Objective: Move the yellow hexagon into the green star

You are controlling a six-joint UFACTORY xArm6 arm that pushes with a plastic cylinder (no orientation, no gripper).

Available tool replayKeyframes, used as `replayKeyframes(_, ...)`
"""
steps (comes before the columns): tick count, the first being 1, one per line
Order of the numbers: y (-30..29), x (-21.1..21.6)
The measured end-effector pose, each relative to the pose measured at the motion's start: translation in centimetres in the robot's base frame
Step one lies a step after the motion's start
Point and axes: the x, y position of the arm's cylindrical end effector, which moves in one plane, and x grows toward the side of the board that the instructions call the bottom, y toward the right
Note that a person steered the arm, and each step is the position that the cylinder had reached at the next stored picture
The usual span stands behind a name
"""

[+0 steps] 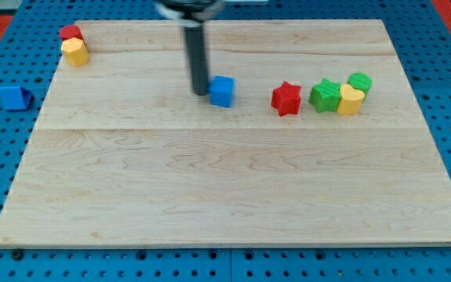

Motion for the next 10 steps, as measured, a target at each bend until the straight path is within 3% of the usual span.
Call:
replayKeyframes(1, 5.8, 0.3)
replayKeyframes(2, -4.7, 0.3)
replayKeyframes(3, -20.7, 2.2)
replayKeyframes(4, -30.3, -2.4)
replayKeyframes(5, -30.5, -3.8)
replayKeyframes(6, -30.1, -10.8)
replayKeyframes(7, -29.4, -11.5)
replayKeyframes(8, -25.5, -10.1)
replayKeyframes(9, -29.7, -9.4)
replayKeyframes(10, -22.8, -5.7)
